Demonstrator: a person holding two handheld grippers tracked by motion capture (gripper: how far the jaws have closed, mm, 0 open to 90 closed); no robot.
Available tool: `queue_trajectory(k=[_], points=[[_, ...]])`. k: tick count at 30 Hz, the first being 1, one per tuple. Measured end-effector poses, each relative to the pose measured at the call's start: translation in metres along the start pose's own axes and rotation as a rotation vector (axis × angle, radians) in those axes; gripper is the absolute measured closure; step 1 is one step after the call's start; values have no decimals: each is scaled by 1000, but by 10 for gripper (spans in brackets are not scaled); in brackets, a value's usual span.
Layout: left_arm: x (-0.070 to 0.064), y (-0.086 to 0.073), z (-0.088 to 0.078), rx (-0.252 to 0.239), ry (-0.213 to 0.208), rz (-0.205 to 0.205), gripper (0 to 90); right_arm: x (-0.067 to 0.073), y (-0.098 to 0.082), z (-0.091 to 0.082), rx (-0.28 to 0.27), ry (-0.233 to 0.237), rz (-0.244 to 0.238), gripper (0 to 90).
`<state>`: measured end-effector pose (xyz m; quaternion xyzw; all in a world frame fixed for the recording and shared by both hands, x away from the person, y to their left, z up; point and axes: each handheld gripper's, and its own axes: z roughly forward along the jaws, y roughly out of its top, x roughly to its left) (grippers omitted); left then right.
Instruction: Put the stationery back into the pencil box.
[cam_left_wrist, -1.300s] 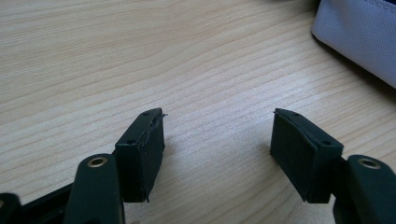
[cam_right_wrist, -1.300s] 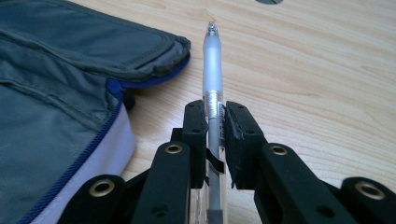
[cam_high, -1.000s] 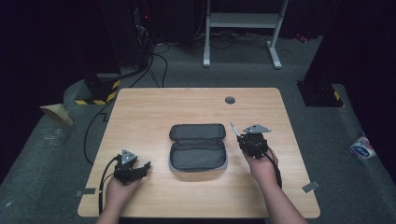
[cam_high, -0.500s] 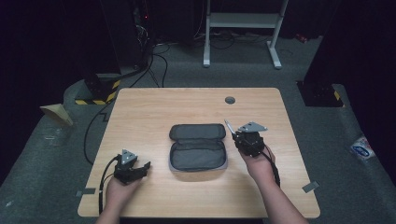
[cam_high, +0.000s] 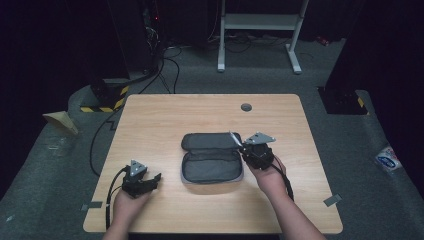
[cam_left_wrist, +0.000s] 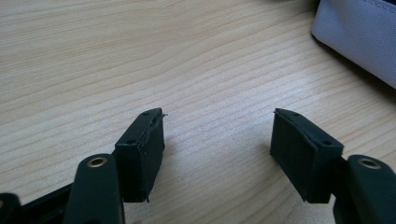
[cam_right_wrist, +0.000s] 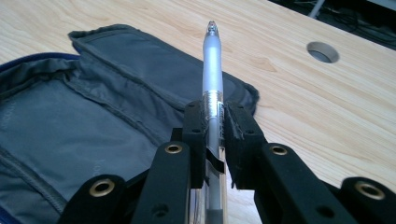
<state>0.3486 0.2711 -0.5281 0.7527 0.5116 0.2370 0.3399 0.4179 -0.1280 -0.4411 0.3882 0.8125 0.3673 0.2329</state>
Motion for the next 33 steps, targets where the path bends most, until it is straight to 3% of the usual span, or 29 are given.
queue_trajectory(k=[19, 33], points=[[0, 0, 0, 0, 1, 4, 350, 38, 5, 23, 32, 87, -119, 785], [0, 0, 0, 0, 0, 1, 350, 68, 6, 31, 41, 171, -189, 784]])
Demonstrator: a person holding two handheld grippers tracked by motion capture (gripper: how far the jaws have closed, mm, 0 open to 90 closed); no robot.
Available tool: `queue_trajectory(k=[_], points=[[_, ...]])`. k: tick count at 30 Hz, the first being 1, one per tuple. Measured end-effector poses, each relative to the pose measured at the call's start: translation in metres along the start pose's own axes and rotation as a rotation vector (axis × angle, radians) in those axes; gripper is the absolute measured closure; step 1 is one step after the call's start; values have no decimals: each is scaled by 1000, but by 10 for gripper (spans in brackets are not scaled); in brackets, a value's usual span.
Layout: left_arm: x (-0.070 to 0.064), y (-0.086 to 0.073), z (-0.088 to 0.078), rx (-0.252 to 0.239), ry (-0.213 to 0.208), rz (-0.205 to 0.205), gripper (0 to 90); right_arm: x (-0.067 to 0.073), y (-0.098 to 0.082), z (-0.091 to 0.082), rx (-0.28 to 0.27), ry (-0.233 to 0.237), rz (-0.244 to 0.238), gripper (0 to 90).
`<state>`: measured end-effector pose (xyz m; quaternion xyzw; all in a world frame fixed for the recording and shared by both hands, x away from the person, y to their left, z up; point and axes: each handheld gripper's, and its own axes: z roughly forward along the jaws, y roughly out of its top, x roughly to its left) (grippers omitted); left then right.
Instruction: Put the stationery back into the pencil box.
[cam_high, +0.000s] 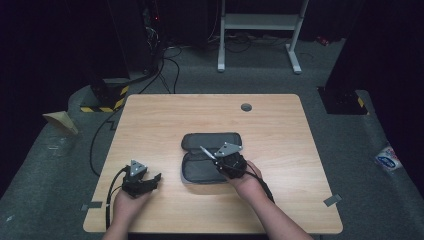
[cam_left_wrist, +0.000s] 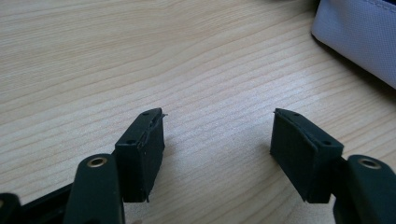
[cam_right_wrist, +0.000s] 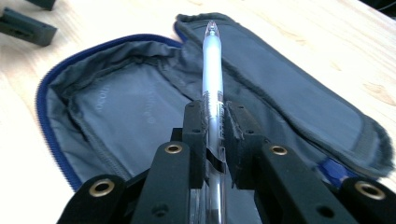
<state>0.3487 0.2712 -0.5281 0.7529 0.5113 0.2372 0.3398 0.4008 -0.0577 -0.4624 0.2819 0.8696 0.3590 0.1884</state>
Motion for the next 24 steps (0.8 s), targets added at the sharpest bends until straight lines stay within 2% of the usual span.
queue_trajectory(k=[8, 13, 24], points=[[0, 0, 0, 3, -2, 0, 350, 9, 4, 4, 2, 27, -25, 784], [0, 0, 0, 3, -2, 0, 350, 8, 5, 5, 5, 33, -23, 784], [0, 0, 0, 2, -1, -1, 350, 2, -1, 13, 54, 53, -24, 783]])
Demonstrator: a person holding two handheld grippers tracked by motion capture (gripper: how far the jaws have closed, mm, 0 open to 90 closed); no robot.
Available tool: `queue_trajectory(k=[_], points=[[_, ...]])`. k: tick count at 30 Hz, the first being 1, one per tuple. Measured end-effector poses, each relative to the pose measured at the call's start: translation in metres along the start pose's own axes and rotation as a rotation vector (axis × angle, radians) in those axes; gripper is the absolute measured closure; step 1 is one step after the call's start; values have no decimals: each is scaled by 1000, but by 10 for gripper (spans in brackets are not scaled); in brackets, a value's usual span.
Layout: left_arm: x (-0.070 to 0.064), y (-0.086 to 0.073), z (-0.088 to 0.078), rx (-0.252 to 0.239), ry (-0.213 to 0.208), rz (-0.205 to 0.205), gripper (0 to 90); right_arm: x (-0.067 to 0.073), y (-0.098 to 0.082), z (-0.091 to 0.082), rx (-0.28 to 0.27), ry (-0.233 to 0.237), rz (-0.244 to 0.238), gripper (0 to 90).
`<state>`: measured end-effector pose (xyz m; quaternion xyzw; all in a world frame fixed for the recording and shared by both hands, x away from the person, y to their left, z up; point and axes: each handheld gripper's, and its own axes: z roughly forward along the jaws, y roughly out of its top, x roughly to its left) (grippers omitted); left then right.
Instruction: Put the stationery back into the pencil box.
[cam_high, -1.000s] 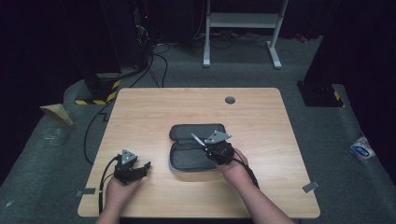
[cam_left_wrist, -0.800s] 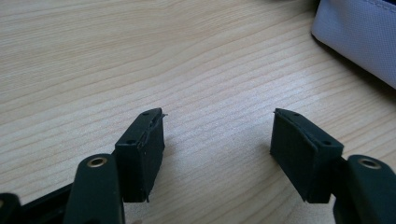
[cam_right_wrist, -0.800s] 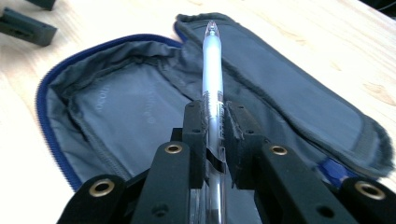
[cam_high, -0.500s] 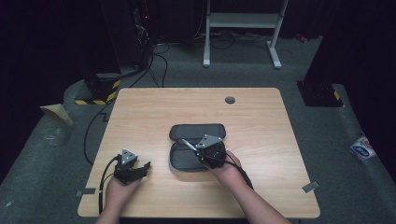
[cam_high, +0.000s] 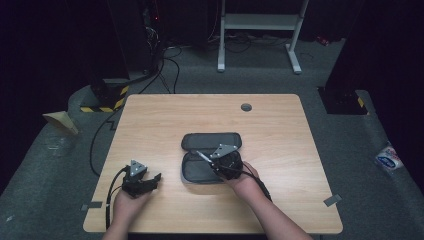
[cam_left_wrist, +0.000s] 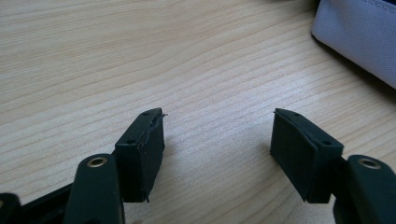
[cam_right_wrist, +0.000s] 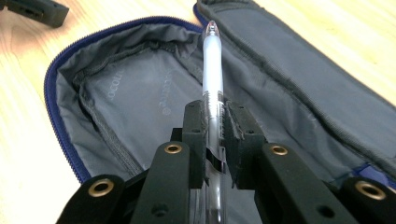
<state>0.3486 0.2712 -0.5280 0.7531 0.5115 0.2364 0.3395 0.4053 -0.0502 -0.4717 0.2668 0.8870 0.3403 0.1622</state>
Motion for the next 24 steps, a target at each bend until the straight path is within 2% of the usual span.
queue_trajectory(k=[14, 16, 17, 24], points=[[0, 0, 0, 1, -1, 0, 350, 5, -1, 8, 20, 34, -12, 778], [0, 0, 0, 1, -1, 0, 351, 6, -1, 9, 19, 36, -14, 749], [0, 0, 0, 0, 0, 0, 350, 6, -1, 8, 12, 37, -6, 724], [0, 0, 0, 2, -1, 0, 350, 4, 0, 6, 1, 31, 15, 710]])
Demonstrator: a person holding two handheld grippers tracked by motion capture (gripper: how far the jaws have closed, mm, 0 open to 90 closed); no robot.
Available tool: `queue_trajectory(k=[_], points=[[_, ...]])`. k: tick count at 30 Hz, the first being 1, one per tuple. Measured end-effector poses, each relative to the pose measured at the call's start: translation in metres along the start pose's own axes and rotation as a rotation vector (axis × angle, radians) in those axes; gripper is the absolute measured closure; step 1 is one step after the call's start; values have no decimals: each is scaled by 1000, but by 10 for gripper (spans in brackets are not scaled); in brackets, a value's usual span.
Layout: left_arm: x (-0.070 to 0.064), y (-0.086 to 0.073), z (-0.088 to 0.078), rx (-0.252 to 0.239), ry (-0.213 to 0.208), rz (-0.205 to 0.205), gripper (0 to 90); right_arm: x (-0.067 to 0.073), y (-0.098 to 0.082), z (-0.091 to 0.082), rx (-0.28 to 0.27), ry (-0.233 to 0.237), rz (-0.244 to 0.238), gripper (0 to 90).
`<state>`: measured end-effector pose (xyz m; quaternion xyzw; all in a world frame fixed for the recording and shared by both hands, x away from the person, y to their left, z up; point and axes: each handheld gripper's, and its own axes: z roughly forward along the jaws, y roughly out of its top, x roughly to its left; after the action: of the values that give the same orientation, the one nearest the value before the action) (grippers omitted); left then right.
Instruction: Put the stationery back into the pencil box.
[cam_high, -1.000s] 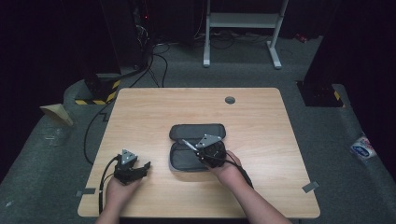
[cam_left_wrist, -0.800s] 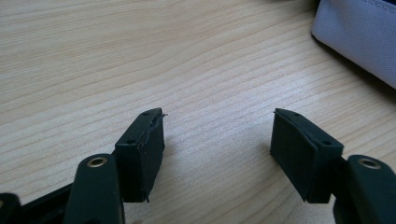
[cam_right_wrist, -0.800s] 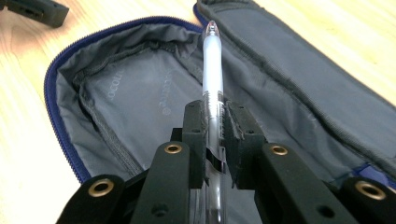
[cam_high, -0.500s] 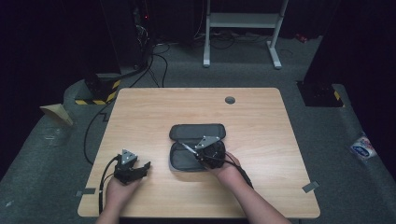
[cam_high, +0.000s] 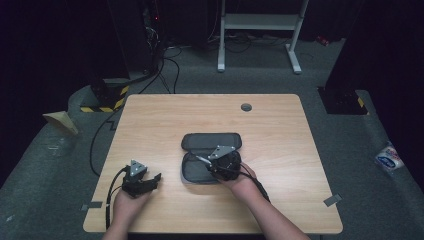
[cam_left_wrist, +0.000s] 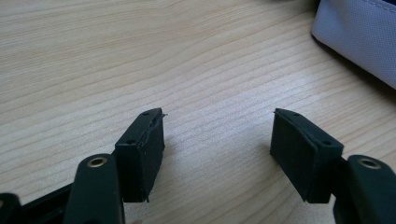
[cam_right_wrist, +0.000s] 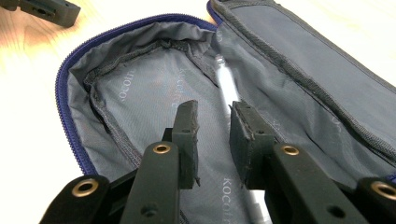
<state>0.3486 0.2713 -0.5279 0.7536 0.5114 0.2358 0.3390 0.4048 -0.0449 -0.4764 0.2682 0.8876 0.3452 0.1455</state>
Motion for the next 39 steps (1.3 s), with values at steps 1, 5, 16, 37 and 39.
queue_trajectory(k=[1, 5, 16, 37, 39], points=[[0, 0, 0, -1, 1, 0, 350, 0, 0, 0, -2, -2, 1, 707], [0, 0, 0, -1, 2, 4, 350, -2, -1, -1, -9, -7, 13, 688], [0, 0, 0, -3, 2, 1, 350, -6, -5, -9, -45, -42, 46, 592], [0, 0, 0, -3, 2, -1, 350, -50, -40, -43, -107, -216, 180, 415], [0, 0, 0, -3, 2, -1, 350, -54, -45, -46, -107, -231, 196, 412]])
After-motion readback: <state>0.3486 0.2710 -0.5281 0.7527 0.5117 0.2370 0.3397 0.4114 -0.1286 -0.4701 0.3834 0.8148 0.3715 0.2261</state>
